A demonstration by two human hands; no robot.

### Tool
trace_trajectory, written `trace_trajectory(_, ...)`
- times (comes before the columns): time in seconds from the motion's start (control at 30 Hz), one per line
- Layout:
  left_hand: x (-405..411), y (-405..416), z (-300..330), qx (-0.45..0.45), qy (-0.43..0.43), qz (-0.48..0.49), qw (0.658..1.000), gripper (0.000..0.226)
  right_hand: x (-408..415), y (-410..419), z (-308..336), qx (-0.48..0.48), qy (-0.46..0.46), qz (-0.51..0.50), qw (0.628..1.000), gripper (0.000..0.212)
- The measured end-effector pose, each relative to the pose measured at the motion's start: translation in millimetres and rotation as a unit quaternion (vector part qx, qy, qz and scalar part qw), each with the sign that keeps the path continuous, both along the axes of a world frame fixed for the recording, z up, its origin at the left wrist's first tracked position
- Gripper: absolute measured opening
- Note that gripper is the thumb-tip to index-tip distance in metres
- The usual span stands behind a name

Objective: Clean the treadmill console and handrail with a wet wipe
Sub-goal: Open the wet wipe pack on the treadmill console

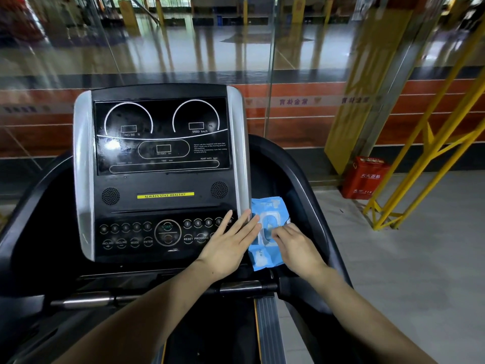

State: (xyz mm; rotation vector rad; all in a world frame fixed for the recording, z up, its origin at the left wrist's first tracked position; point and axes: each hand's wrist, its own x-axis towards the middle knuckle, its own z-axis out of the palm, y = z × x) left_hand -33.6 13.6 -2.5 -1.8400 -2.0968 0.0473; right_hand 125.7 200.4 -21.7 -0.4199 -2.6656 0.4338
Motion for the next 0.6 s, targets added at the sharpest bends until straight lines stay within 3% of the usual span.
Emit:
trace_trajectory(0.13,2.2,0.1,-1.5,0.001,-0.005,0.003,1.000,0.081,4.4,-7.1,-0.4,-0.027,0.003,-0.007,1.000,0.006)
trace_trajectory(0.23,0.9,-0.6,-1.7,-0.003,-0.011,0.004,1.000,0.082,-8.2,-13.0,11.8,-0.062,-0.009,-0.076,0.995,0.015)
trace_trajectory(0.37,1.4,-0.4,-2.4,-0.002,-0.028,0.006,1.000,0.083,-28.3,-13.2,20.3,-0.040,-0.064,-0.158,0.984,0.013)
trace_trajectory(0.6,4.2,-2.3,-0.5,-0.004,-0.040,0.009,0.999,0.083,-39.9,-19.5,23.0,-0.005,-0.131,-0.192,0.973,0.021)
